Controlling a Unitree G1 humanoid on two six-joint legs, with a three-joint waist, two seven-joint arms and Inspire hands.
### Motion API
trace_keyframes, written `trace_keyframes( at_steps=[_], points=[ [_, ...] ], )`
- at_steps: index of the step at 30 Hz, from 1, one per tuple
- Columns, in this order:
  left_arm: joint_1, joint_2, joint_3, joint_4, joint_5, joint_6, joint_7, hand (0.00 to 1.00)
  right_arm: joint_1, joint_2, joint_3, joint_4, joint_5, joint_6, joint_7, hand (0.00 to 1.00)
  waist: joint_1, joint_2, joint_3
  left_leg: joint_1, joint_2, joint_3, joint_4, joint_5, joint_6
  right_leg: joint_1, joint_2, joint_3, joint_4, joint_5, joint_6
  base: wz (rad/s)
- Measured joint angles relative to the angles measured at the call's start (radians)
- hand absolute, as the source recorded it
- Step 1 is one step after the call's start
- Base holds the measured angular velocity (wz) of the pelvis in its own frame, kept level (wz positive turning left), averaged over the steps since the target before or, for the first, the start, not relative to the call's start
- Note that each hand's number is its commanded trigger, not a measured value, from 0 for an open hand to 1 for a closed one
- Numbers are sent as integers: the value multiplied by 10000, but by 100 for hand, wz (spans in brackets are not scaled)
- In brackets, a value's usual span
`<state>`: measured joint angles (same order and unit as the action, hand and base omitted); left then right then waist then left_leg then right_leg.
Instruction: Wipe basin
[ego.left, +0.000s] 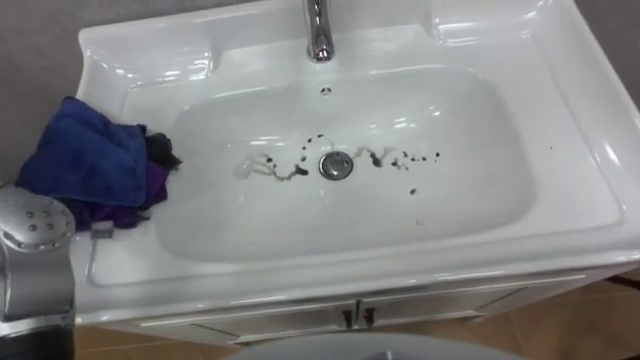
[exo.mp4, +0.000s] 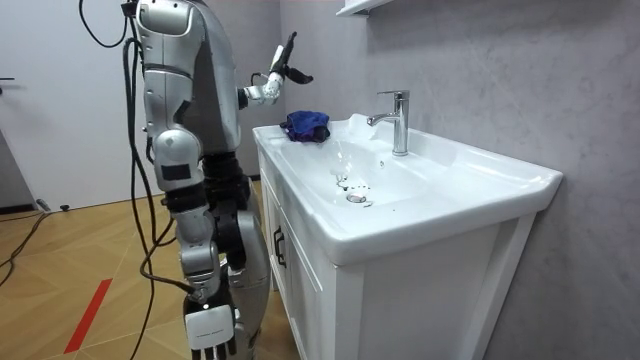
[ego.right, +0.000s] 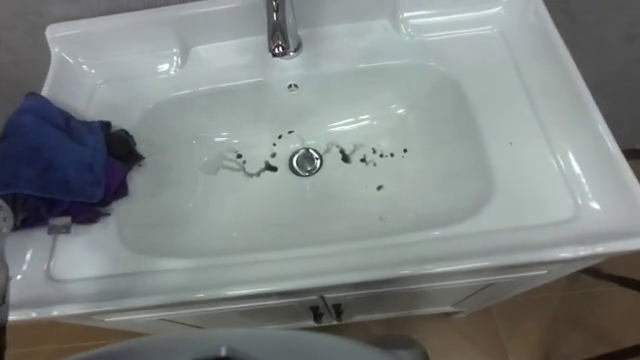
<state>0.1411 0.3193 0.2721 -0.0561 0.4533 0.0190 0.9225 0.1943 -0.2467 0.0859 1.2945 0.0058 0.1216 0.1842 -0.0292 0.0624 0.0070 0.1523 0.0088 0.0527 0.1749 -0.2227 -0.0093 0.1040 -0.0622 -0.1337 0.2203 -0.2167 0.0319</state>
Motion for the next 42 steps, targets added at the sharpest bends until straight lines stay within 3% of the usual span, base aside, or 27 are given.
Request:
trace_keyframes(
  at_steps=[5, 17, 20, 23, 26, 35, 38, 42],
  points=[
    [-3, -158, -741, 301, -1, -264, -232, 0, -122, 5, 5, 17, -71, -25, 288, 0, -281, 0, 3, 92, 43, 143, -95, -1, 2, -18, 81, 241, 10, 76, -6, -12],
    [-426, -270, -2087, 1518, -128, -261, -776, 0, -537, 128, 33, 534, -64, 104, 371, 0, -1064, 132, 9, 88, 158, 296, -124, -5, 7, -109, 226, 414, 16, 129, -90, -5],
    [-683, -288, -2123, 1666, -128, -262, -829, 0, -591, 130, 32, 676, -64, 108, 362, 0, -1107, 124, 6, 112, 159, 379, -125, -5, 7, -181, 235, 526, 85, 131, -93, -11],
    [-724, -289, -2170, 1713, -129, -263, -829, 0, -569, 128, 30, 679, -115, 116, 367, 0, -1105, 29, 69, 136, 165, 458, -130, -5, 7, -185, 250, 645, 163, 131, -92, -10],
    [-724, -349, -2217, 1753, -130, -262, -847, 0, -664, 128, 18, 677, -124, 128, 372, 0, -1108, -17, 74, 134, 165, 521, -149, -5, 7, -227, 262, 734, 163, 130, -92, -7],
    [-714, -368, -2422, 3364, -121, -241, -1063, 0, -753, 147, -128, 576, -134, 341, 359, 0, -1071, -190, -71, 238, 168, 546, -141, -5, 7, -229, 280, 803, 172, 131, -93, 0],
    [-632, -422, -2422, 4014, -81, -147, -1097, 0, -776, 154, -145, 551, -189, 487, 323, 0, -1023, -218, -72, 217, 169, 536, -157, -6, 7, -220, 285, 798, 164, 131, -93, 1],
    [-228, -498, -2422, 4019, -67, 107, -1102, 0, -799, 157, -97, 607, -194, 661, 255, 0, -1001, -202, -89, 157, 178, 500, -209, -7, 7, -221, 296, 759, 156, 136, -99, 2]
  ],
)
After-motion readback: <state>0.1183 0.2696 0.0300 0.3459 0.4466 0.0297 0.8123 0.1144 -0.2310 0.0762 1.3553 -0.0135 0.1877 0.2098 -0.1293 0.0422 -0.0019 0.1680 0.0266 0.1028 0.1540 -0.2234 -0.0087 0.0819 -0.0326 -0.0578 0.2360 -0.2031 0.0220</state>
